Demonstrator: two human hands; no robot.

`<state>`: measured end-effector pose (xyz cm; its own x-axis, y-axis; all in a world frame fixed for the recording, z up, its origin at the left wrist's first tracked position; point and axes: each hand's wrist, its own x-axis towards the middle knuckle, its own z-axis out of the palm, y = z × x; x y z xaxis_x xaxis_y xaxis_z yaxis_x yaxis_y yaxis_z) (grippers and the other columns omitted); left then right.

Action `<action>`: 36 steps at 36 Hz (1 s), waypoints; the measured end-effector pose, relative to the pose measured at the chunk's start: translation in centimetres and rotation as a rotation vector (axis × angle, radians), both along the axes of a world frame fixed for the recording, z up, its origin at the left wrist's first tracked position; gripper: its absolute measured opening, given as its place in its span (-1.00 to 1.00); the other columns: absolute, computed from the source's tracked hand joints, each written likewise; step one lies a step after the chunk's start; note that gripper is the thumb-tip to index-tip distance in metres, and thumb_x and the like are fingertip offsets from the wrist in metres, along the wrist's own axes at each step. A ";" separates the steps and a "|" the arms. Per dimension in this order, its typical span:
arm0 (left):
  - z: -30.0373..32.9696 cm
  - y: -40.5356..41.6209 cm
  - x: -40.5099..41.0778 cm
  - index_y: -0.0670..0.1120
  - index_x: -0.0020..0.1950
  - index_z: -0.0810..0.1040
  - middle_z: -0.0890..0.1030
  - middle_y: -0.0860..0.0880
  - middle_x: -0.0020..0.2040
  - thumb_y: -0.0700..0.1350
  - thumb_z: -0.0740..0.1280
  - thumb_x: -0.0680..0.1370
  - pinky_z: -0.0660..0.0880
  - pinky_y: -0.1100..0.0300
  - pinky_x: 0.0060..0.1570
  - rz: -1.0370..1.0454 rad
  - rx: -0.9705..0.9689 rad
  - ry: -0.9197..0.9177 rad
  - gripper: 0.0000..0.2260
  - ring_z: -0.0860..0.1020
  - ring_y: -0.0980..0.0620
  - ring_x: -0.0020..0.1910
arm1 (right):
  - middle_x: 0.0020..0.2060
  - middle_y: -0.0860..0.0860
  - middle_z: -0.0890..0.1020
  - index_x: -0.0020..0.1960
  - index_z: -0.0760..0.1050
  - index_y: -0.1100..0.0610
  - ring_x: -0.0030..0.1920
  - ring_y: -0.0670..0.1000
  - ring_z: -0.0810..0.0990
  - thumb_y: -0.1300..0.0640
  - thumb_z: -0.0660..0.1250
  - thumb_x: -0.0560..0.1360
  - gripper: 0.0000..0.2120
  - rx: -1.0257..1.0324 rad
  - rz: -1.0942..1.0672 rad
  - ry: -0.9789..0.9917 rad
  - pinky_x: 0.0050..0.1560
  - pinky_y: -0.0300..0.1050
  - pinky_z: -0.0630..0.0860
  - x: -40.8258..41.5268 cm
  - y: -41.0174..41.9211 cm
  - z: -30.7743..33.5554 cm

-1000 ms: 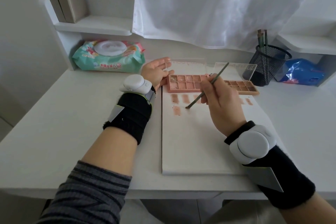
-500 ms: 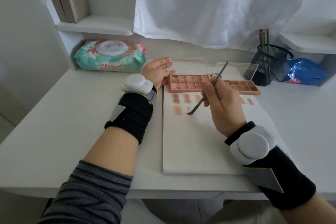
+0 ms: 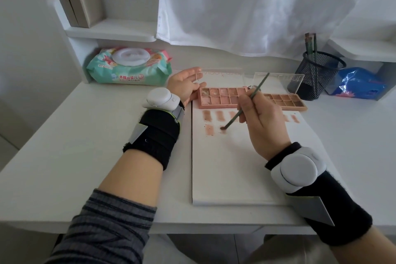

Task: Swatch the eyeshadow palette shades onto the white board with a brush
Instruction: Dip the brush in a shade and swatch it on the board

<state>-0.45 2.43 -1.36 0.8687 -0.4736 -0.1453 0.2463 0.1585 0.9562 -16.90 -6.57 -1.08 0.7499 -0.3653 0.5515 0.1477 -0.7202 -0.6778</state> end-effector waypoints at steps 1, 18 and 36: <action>0.0 0.0 0.0 -0.20 0.28 0.45 0.46 -0.17 0.31 -0.49 0.07 0.55 0.53 0.17 -0.04 0.001 0.000 0.002 -0.61 0.54 -0.07 0.06 | -0.42 0.06 0.47 -0.23 0.38 0.15 -0.37 0.03 0.41 -0.03 0.08 0.57 -0.69 0.000 0.005 -0.004 -0.30 -0.18 0.35 -0.1 0.0 -0.1; -0.2 0.0 0.2 -0.19 0.27 0.46 0.47 -0.17 0.31 -0.49 0.07 0.54 0.53 0.16 -0.03 0.000 0.001 0.000 -0.60 0.55 -0.07 0.05 | -0.44 0.14 0.49 -0.22 0.36 0.15 -0.39 0.12 0.42 -0.01 0.08 0.56 -0.71 -0.012 -0.063 -0.004 -0.27 0.08 0.36 0.1 0.1 0.1; -0.3 0.0 0.3 -0.20 0.27 0.45 0.47 -0.16 0.31 -0.49 0.09 0.54 0.54 0.18 -0.07 -0.014 -0.010 -0.003 -0.61 0.55 -0.07 0.06 | -0.44 -0.07 0.44 -0.23 0.36 0.10 -0.34 0.06 0.43 -0.06 0.07 0.56 -0.69 -0.047 -0.047 0.020 -0.24 -0.04 0.38 0.0 -0.1 0.0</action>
<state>-0.17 2.44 -1.65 0.8623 -0.4873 -0.1379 0.2456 0.1641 0.9554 -16.87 -6.64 -1.13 0.7435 -0.3740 0.5544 0.1003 -0.7573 -0.6453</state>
